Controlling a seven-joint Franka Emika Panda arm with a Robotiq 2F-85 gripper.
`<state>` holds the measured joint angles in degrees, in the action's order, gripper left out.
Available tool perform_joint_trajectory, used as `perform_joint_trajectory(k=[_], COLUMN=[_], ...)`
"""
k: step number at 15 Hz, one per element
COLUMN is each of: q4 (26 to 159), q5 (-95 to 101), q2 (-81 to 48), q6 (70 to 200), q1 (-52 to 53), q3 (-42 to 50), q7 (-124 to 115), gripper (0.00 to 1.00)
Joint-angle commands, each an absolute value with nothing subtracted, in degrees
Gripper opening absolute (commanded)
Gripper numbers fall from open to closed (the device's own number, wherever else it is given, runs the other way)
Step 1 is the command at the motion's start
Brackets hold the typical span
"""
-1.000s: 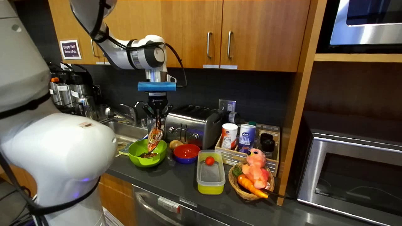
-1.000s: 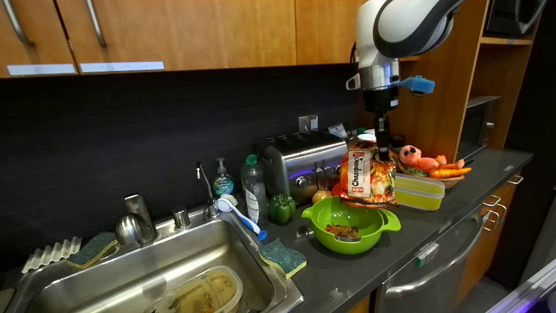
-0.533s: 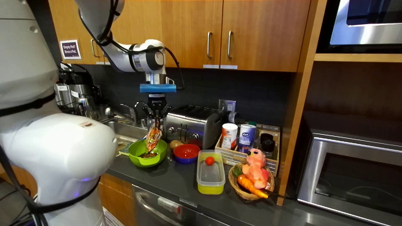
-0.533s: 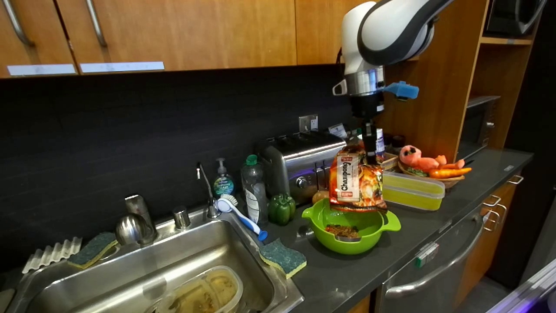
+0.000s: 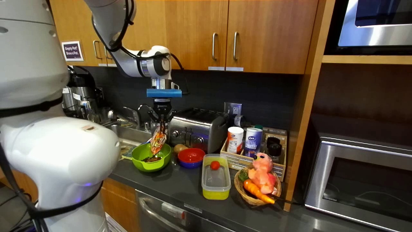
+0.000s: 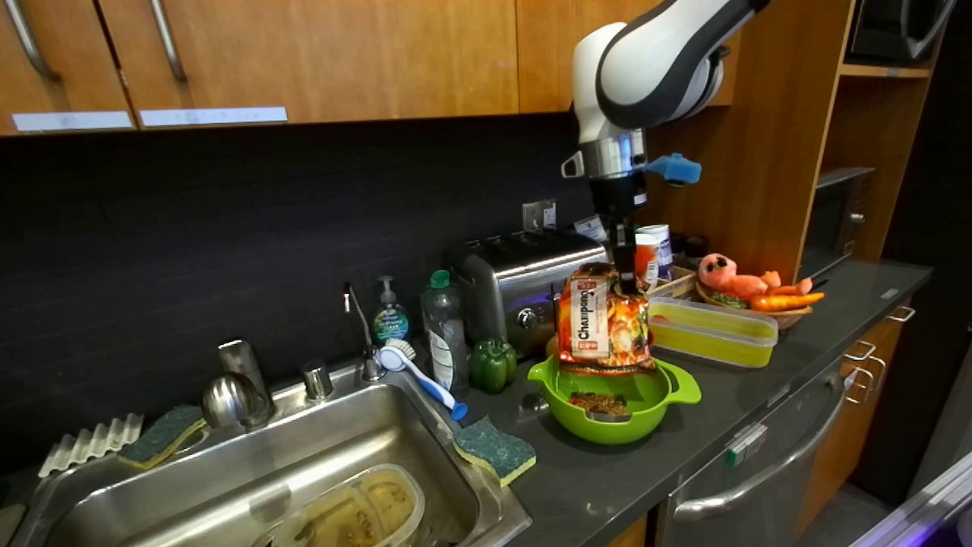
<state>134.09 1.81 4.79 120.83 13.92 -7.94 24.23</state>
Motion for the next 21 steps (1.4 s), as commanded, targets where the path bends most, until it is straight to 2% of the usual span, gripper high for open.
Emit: perform_joint_trajectory(k=[1,19,20,21], q4=[132.8,130.7,131.8,131.7], q5=[0.6,3.7,2.7,2.7], q2=[2.5,-5.0,-4.3,-4.6], q6=[121.0,120.4,121.1,121.1], q1=[12.7,10.4,10.3,10.2], q3=[-8.4,-8.7,-8.8,-8.8], q7=[25.5,23.1,24.0,24.0], gripper=[0.02,0.02,0.09,0.09])
